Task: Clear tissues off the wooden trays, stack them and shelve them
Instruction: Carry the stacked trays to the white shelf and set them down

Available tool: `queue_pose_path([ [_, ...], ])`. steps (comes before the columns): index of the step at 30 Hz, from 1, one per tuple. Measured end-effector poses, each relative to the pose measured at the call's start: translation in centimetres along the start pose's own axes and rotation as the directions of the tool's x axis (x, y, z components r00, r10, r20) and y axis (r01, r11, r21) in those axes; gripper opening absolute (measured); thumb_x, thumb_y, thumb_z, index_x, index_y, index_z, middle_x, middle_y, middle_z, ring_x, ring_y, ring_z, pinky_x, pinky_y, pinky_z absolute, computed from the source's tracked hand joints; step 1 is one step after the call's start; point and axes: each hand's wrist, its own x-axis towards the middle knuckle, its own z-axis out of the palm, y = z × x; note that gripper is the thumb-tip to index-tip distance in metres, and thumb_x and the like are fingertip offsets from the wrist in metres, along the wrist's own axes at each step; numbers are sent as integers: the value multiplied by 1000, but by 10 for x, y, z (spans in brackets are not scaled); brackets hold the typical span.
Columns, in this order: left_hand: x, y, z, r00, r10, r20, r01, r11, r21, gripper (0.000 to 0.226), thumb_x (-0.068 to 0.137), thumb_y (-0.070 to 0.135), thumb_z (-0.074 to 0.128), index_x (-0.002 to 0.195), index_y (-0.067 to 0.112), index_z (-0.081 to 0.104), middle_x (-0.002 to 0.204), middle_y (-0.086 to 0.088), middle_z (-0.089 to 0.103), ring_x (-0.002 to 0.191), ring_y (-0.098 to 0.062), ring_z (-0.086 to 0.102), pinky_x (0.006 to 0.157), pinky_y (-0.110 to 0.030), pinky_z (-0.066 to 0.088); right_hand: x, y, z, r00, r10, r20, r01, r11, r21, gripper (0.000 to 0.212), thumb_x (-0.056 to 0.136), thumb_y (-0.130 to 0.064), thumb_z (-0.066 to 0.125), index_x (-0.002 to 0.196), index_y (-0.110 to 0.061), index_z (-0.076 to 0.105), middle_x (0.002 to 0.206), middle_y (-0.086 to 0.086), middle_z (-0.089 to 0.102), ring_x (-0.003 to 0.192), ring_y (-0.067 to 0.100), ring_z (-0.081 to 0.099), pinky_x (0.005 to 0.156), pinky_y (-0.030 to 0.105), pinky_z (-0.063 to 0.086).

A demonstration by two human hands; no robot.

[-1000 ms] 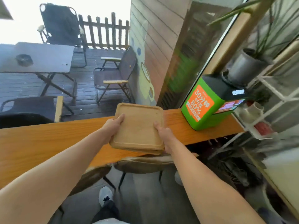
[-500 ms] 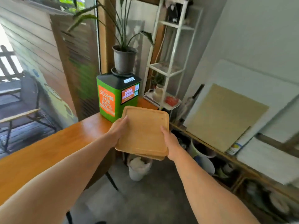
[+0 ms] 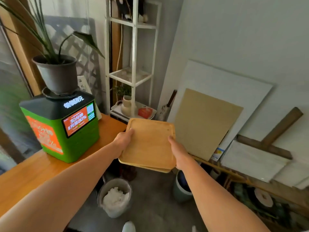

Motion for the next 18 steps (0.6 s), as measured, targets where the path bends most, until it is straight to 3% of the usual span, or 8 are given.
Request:
queue_pose_path([
  [5,92,80,21,998,21,55,-24,998,59,67,97,57,41,146,10,43,132,-9,57,116,-31,56,92,-41,39,92,-79,-2,999,0,-32,1,1000,27,74,92,-65,45,150,-18,37,147,12,48,128,34,50,108,52,40],
  [9,149,145,34,994,101,32,-102,993,64,73,96,57,44,152,11,32,145,-13,50,128,-34,50,107,-43,38,148,-147,-9,999,-22,-29,23,999,36,76,91,-65,47,148,-16,41,144,12,52,124,33,54,105,51,44],
  [13,190,194,42,994,109,-7,-108,990,87,76,97,56,44,154,10,25,149,-14,44,132,-34,46,110,-42,36,193,-202,-10,1000,-11,-6,12,1000,18,75,89,-67,50,142,-15,46,136,13,57,113,33,58,97,49,48],
  [18,250,243,48,995,97,-26,-95,994,50,74,99,52,42,154,6,24,153,-16,39,137,-35,41,116,-47,30,258,-264,-4,1000,-30,9,30,999,-28,79,86,-68,53,143,-14,45,137,14,57,118,35,58,101,53,46],
])
